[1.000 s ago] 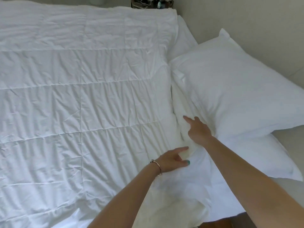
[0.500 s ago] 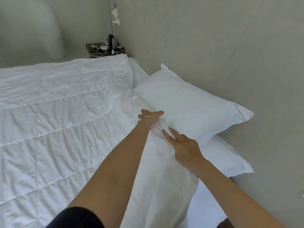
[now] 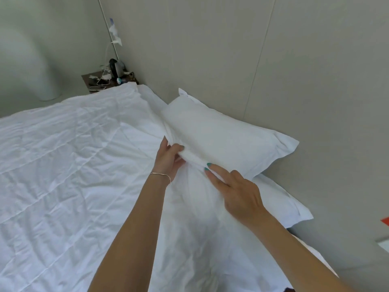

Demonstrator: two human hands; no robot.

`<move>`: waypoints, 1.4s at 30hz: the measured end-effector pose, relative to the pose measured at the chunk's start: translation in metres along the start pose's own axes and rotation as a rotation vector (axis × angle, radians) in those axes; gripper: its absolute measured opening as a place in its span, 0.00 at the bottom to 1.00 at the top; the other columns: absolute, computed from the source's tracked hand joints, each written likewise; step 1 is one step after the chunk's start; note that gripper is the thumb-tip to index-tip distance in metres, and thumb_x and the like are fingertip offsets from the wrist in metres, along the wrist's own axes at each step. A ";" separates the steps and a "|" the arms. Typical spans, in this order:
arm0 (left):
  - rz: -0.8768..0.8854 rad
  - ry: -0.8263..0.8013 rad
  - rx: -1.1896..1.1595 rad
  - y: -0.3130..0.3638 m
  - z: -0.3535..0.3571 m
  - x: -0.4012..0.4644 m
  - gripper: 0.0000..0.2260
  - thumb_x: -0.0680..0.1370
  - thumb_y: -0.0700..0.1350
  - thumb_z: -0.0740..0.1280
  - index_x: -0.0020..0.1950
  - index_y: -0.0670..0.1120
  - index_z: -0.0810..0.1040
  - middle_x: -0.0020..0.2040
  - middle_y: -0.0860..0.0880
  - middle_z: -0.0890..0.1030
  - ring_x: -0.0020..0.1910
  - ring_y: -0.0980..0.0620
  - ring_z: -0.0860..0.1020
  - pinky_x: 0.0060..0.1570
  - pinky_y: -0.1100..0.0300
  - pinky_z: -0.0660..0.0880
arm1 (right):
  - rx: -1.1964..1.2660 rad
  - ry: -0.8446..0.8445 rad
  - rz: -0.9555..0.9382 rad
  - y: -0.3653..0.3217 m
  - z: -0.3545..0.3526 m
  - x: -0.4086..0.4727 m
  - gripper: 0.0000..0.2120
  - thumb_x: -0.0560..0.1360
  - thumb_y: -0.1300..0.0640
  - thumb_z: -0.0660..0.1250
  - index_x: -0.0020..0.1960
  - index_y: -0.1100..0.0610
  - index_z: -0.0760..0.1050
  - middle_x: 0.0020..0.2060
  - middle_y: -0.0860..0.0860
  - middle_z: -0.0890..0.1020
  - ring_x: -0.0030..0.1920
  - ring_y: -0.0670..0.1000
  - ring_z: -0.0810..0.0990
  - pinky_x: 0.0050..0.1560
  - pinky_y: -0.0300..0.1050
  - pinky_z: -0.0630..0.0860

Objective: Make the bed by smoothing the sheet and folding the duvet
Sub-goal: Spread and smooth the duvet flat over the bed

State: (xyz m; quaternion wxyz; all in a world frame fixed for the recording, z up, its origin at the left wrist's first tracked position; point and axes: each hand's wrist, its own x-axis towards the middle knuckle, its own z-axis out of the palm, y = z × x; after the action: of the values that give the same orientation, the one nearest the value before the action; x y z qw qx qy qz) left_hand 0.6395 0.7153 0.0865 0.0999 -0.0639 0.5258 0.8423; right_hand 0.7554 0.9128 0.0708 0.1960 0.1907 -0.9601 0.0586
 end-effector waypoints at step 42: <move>-0.078 -0.239 1.663 -0.203 -0.033 -0.150 0.40 0.76 0.59 0.65 0.73 0.68 0.36 0.74 0.57 0.27 0.75 0.46 0.32 0.71 0.33 0.49 | 0.410 -0.688 0.647 0.095 0.068 -0.097 0.39 0.65 0.41 0.75 0.62 0.49 0.52 0.50 0.49 0.77 0.52 0.56 0.76 0.72 0.61 0.56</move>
State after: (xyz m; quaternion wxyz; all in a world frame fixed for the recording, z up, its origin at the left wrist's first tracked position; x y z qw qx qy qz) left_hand 0.8328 0.7575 -0.0735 0.1984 0.1023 0.9585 0.1775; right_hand 0.7771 1.0213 -0.0338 -0.2006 -0.0731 -0.9477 0.2372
